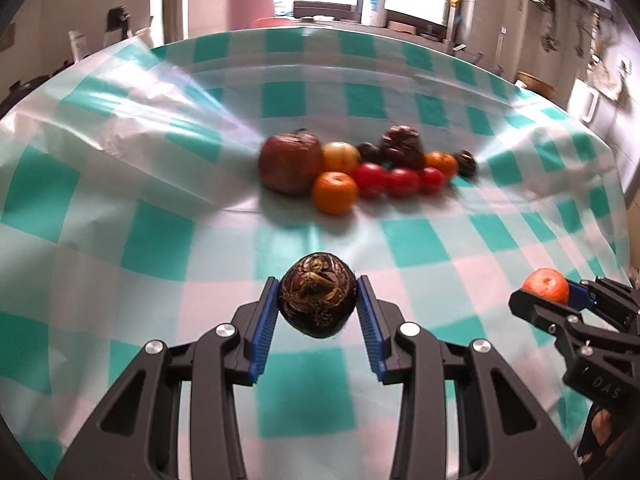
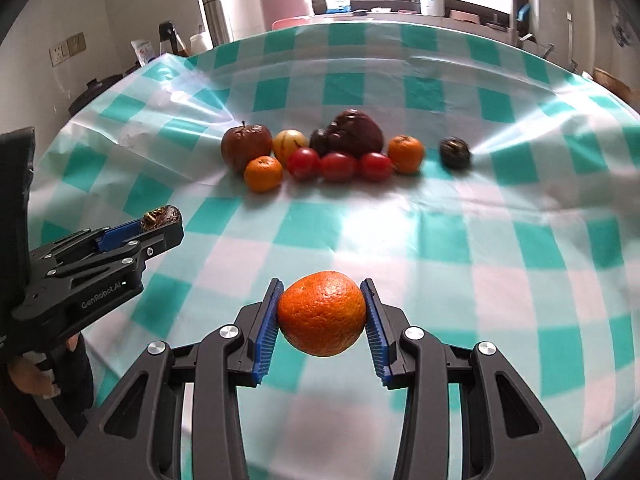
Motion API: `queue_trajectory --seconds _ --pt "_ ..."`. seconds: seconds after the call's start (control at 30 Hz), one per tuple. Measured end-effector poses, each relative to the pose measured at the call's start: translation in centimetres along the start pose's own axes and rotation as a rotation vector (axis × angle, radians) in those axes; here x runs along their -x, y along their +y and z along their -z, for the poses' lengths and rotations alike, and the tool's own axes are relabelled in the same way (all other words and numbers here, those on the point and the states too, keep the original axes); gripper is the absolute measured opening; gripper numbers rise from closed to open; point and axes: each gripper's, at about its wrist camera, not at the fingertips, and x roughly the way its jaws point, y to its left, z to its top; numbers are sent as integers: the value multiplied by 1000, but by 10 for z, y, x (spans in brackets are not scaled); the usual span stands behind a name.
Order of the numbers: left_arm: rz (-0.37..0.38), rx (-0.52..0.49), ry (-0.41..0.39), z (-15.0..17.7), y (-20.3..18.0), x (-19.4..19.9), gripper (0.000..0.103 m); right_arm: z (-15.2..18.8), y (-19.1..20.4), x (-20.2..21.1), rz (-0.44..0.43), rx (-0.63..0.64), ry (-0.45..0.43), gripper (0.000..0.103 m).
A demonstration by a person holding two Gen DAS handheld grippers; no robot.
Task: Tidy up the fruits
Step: 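Carry the orange and dark fruit off the table over the white box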
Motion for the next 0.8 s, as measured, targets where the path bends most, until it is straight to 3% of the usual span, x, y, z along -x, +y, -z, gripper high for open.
queue_trajectory --seconds 0.8 --pt "236 -409 30 46 -206 44 39 124 -140 134 167 -218 -131 40"
